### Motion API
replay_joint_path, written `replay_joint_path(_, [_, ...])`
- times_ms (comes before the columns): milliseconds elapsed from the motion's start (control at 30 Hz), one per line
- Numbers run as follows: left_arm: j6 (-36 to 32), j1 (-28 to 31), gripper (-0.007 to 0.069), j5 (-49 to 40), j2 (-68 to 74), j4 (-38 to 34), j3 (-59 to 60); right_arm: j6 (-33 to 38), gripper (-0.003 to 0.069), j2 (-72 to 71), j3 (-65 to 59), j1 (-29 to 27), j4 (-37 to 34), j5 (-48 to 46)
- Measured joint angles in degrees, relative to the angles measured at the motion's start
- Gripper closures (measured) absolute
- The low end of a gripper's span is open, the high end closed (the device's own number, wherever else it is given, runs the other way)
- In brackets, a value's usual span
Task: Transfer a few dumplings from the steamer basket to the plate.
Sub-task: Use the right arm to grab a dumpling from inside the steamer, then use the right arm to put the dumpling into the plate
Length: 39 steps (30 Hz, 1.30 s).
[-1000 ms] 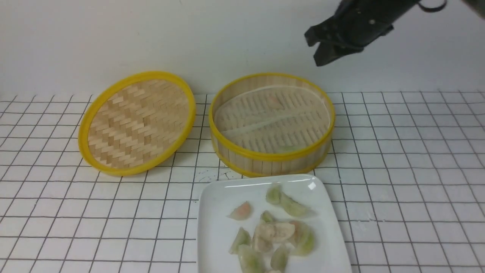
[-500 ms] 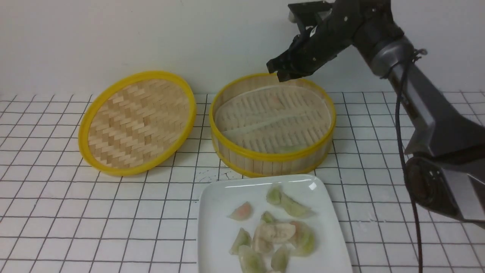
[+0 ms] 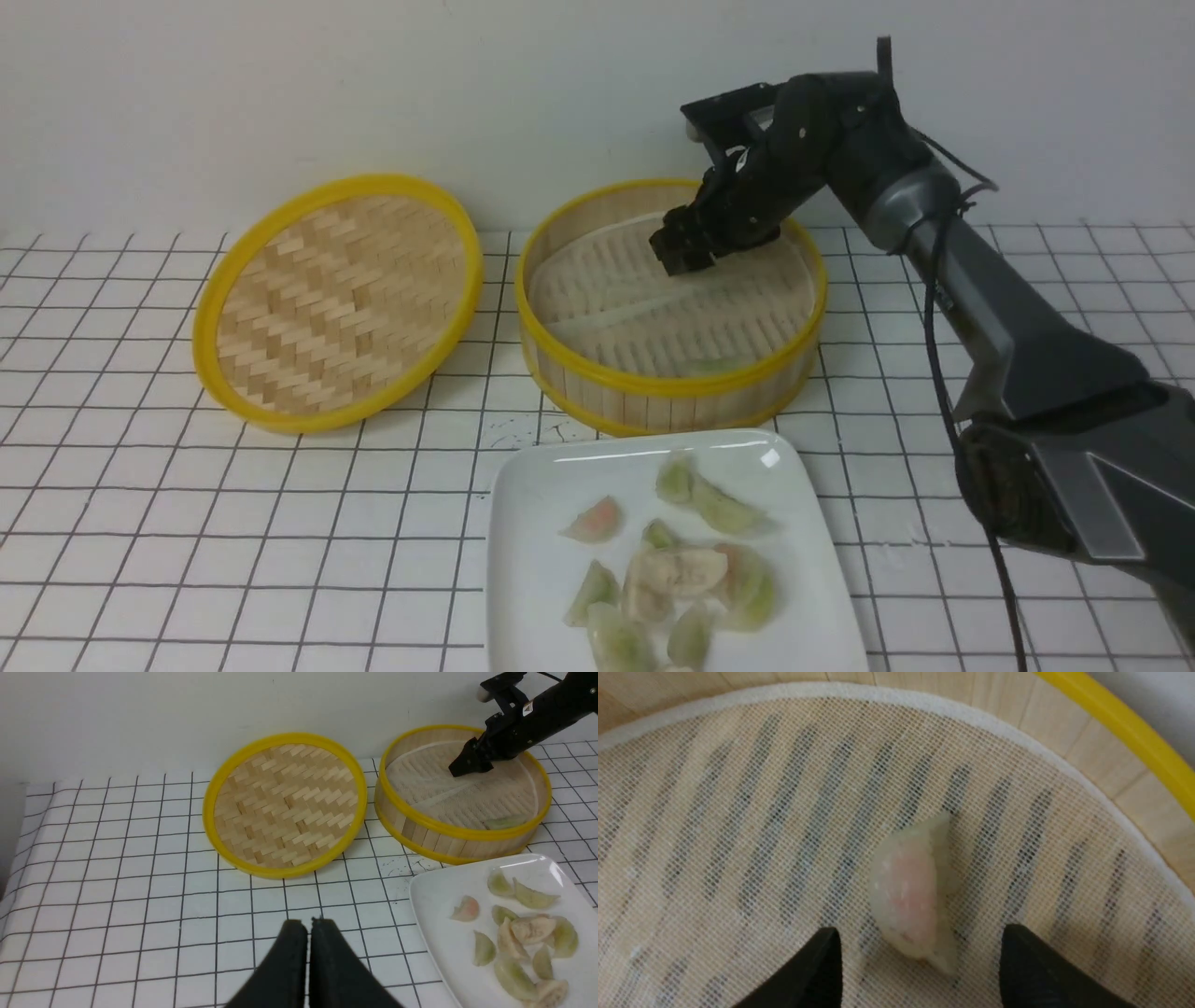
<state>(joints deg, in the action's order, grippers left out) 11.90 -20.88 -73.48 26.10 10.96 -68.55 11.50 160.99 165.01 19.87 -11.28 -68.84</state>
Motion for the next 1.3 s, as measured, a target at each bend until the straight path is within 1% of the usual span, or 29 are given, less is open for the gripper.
replay_joint_path(100, [-0.4,0.0,0.0631,0.0,0.0,0.1,0.0,1.0,0.0228,0.6,0.0,0.6,0.5,1.7])
replay_joint_path(167, [-0.7,0.0,0.0631,0.0,0.0,0.2,0.0,1.3,0.0248,1.1,0.0,0.8,1.0,2.0])
replay_joint_path(233, [-0.9,0.0,0.0631,0.0,0.0,0.3,0.0,1.4,0.0290,1.4,0.1,0.8,1.6,2.5])
replay_joint_path(267, [-1.0,0.0,0.0631,0.0,0.0,0.4,0.0,0.8,0.0356,1.4,0.1,0.8,2.1,2.6])
replay_joint_path(300, [-1.0,0.0,0.0631,0.0,0.0,0.4,0.0,0.5,0.0388,1.4,0.1,0.8,2.3,2.7])
replay_joint_path(333, [-1.0,0.0,0.0631,0.0,0.0,0.5,0.0,0.1,0.0449,1.4,0.1,0.8,2.4,2.6])
replay_joint_path(400, [-1.0,0.0,0.0631,0.0,0.0,0.7,0.0,-0.7,0.0522,1.3,0.1,0.8,2.7,2.4])
replay_joint_path(567, [-1.1,0.0,0.0631,0.0,0.0,1.0,0.0,-1.3,0.0517,-1.4,0.1,0.8,3.0,-3.0])
replay_joint_path(800, [-1.1,0.0,0.0631,-0.1,0.0,1.7,0.0,-5.3,0.0517,-10.3,-1.4,0.8,2.7,-3.5])
replay_joint_path(933, [-1.3,0.0,0.0631,-0.1,0.0,1.7,0.0,-6.8,0.0517,-23.4,-14.4,0.8,-0.5,-3.4])
replay_joint_path(1000, [-1.3,0.0,0.0631,-0.1,0.0,1.5,0.0,-6.9,0.0517,-32.5,-27.1,1.3,-2.8,-3.0])
replay_joint_path(1067, [-1.3,0.0,0.0631,-0.1,0.0,1.5,0.0,-6.9,0.0517,-40.1,-37.2,2.3,-3.8,-2.9])
replay_joint_path(1100, [-1.3,0.0,0.0631,-0.1,0.0,1.6,0.1,-6.9,0.0517,-46.5,-46.2,3.3,-4.1,-2.9])
replay_joint_path(1200, [-1.3,0.0,0.0631,-0.1,0.0,1.7,1.0,-7.5,0.0517,-58.2,-64.9,7.0,-4.7,-2.7])
replay_joint_path(1267, [-1.3,0.0,0.0631,-0.1,0.0,1.8,1.7,-8.1,0.0517,-62.3,-73.2,9.2,-4.9,-2.3])
replay_joint_path(1300, [-1.5,0.0,0.0631,-0.1,0.0,1.8,2.5,-8.8,0.0517,-65.1,-80.0,11.6,-4.9,-0.3])
